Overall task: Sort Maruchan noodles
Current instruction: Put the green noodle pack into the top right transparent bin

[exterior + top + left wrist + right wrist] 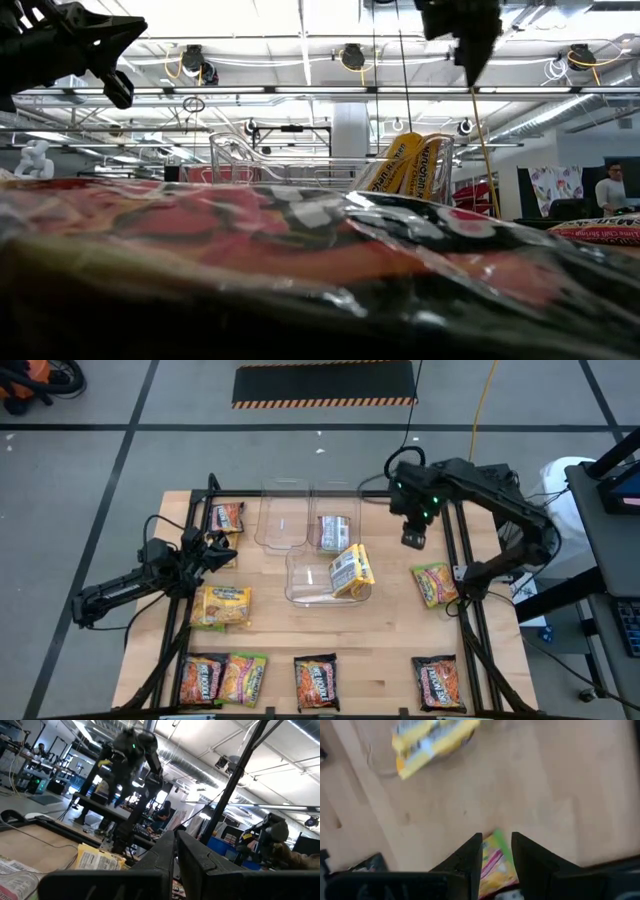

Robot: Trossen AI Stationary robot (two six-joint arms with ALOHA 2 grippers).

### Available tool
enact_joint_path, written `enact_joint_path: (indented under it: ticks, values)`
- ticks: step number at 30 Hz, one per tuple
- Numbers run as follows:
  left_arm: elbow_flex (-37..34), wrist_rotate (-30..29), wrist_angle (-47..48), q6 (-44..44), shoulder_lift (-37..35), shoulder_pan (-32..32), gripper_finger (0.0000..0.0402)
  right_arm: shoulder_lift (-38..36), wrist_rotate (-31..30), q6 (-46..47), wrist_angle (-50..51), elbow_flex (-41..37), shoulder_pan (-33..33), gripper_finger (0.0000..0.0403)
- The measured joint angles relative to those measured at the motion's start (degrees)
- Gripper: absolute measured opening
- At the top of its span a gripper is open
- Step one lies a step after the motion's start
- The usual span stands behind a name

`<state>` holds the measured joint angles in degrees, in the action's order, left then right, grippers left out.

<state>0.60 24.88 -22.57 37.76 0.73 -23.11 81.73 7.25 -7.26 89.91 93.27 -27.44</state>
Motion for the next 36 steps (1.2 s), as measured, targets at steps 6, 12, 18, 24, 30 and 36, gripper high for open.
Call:
enact_joint_path:
  ticks: [6, 12, 18, 24, 30, 36]
  values:
    - [0.00, 0.02, 0.00, 0.32, 0.02, 0.00, 0.0026, -6.49, 0.49, 6.72, 0.14, -13.54, 5.47, 0.0100]
    - [0.00, 0.04, 0.00, 0.48, 0.02, 0.00, 0.0026, -11.45, 8.42, 14.62, 0.19, -26.12, 11.92, 0.0100]
    - [0.00, 0.07, 0.01, 0.60, 0.01, 0.00, 0.0026, -14.77, 11.84, 22.66, -4.15, -35.82, 18.12, 0.0100]
    - [0.00, 0.09, 0.00, 1.71, 0.01, -0.01, 0.0026, -15.71, 12.55, 24.85, -13.54, -42.91, 24.86, 0.0100]
    - [-0.01, 0.09, 0.00, 1.75, 0.01, -0.02, 0.0026, -15.51, 12.21, 24.49, -20.14, -47.21, 30.86, 0.0100]
    - [0.00, 0.09, 0.00, 1.75, 0.00, 0.00, 0.0026, -15.52, 9.29, 23.07, -23.37, -49.50, 35.50, 0.0100]
